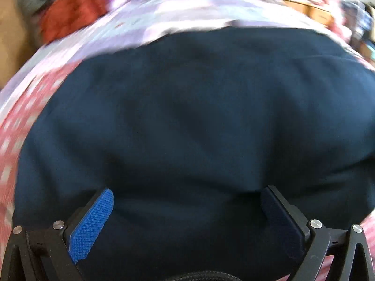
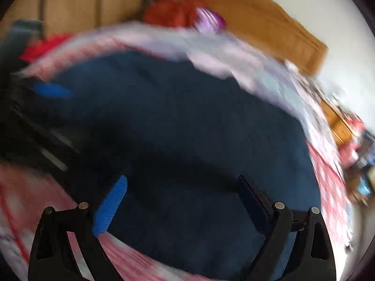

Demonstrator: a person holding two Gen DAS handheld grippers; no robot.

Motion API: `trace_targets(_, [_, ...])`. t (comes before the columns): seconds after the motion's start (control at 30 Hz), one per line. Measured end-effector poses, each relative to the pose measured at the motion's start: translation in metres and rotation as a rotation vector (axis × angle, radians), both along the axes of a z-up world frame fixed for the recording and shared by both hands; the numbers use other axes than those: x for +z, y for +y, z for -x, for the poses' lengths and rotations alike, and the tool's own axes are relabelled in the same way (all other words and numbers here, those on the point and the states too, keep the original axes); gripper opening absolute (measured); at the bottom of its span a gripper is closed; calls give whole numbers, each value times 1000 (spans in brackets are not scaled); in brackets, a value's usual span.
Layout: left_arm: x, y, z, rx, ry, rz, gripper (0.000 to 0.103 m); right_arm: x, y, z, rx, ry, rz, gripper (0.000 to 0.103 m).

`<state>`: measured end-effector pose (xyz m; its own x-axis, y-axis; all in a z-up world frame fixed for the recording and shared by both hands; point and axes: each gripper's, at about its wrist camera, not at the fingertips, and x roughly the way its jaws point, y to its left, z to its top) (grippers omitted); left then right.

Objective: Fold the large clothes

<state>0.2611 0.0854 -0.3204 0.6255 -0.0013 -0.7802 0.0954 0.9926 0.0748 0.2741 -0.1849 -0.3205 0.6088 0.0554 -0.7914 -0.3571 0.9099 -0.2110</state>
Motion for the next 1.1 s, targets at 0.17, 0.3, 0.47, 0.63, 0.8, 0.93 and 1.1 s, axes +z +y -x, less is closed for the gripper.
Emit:
trace_targets(0.17, [-3,82,4,98,3,-13,103,-7,-168,-2,-437,97,-15,103])
trace_targets(0.3, [20,82,1,201,-36,-148,103,21,-191,10,-528,40,40,101])
trace_targets(0.47, [51,47,-11,160,-89,10,103,51,-107,-1,-282,2,-96,101])
trace_targets(0.63, [56,-19,-78,58,-40,74,103,48,13,-75,-112,98,-236,101])
trace_targets(0.8, [49,-35,-149,97,35,105,103,50,68,-147,-138,88,-219,101])
trace_targets(0.93, [40,-28,-175,140,60,96,103,43,82,-189,-129,104,-199,101])
trace_targets(1.1, [12,-26,-213,142,105,46,103,12,89,-240,-142,135,-177,101])
